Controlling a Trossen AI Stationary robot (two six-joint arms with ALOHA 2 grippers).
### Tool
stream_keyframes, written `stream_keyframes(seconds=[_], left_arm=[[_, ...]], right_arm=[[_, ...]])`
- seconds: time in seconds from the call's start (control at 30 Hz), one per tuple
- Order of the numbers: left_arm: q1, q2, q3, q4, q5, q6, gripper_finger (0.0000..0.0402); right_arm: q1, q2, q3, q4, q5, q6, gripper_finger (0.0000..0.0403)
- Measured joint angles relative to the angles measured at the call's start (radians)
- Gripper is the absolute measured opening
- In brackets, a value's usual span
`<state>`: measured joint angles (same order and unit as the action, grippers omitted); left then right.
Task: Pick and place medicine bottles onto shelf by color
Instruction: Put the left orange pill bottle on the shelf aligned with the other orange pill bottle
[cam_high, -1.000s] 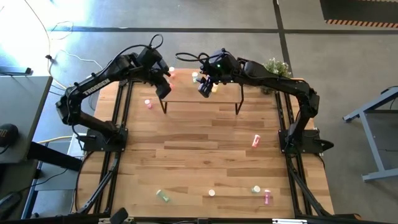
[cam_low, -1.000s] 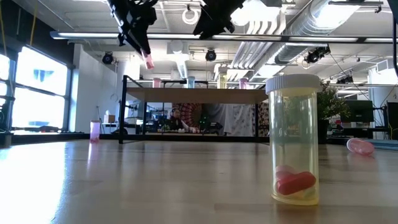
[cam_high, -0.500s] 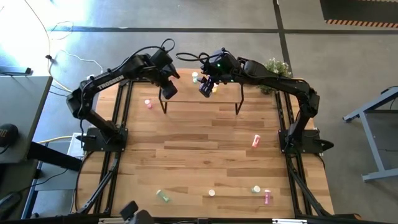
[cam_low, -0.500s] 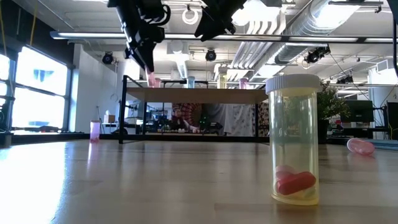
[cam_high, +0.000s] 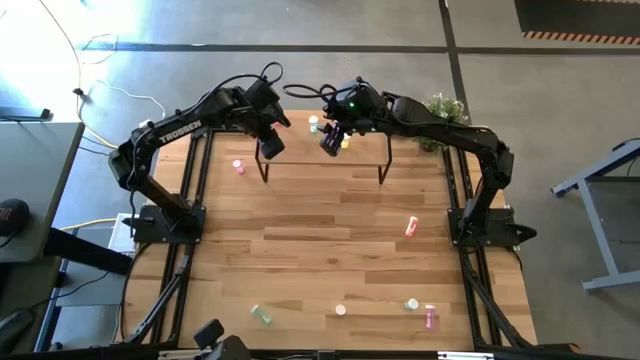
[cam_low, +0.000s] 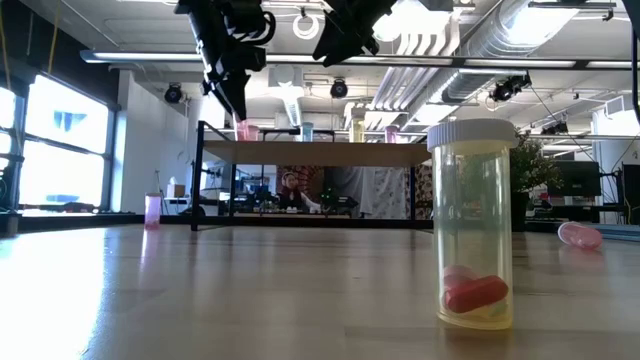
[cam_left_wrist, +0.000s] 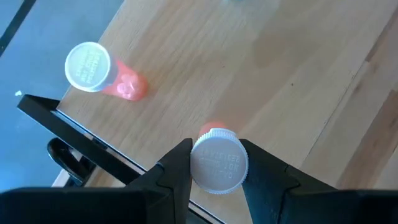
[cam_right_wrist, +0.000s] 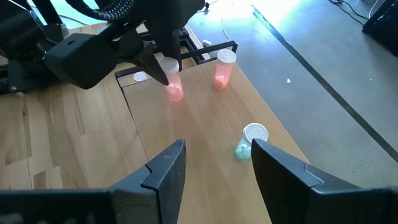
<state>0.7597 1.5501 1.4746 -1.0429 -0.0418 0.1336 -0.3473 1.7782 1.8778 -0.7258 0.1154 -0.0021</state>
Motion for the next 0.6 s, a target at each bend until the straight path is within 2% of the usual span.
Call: stream_keyframes(seconds=[0.6], left_arm=[[0.001, 0.040, 0.001, 0.022, -0.014, 0.000, 0.0108]], right_arm=[[0.000, 0.000, 0.000, 0.000, 0.000, 0.002, 0.0174]])
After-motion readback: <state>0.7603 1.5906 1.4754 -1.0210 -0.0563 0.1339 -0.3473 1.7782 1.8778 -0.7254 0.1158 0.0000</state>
